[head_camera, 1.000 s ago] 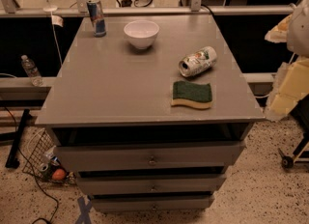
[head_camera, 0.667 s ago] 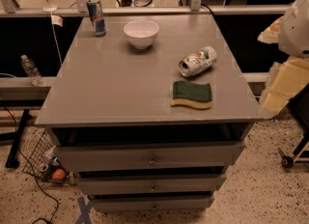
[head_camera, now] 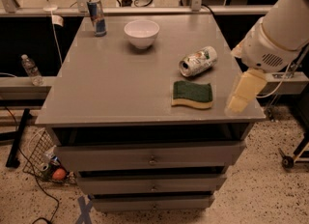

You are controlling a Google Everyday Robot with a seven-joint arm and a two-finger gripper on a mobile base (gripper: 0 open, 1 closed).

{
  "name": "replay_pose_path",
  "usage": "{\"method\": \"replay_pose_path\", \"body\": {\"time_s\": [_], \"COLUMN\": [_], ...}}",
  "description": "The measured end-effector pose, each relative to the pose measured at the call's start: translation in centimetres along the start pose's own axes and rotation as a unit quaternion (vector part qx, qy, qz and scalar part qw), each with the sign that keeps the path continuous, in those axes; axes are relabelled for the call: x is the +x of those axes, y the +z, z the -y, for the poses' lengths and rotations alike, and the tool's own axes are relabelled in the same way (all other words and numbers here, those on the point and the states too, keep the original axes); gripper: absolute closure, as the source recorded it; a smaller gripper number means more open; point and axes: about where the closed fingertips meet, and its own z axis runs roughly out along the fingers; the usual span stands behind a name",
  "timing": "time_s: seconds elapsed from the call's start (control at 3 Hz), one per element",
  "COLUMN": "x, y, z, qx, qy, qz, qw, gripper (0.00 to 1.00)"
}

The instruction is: Pick sponge

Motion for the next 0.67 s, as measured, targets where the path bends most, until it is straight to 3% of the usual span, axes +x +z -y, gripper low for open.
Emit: {"method": "replay_pose_path", "body": {"time_s": [0.67], "x": [-1.1], "y": [6.2], "z": [3.3], "qx": [-0.008], "qy": [0.011], "qz": [0.008], "qw": [0.9999], "gripper": [0.00]}}
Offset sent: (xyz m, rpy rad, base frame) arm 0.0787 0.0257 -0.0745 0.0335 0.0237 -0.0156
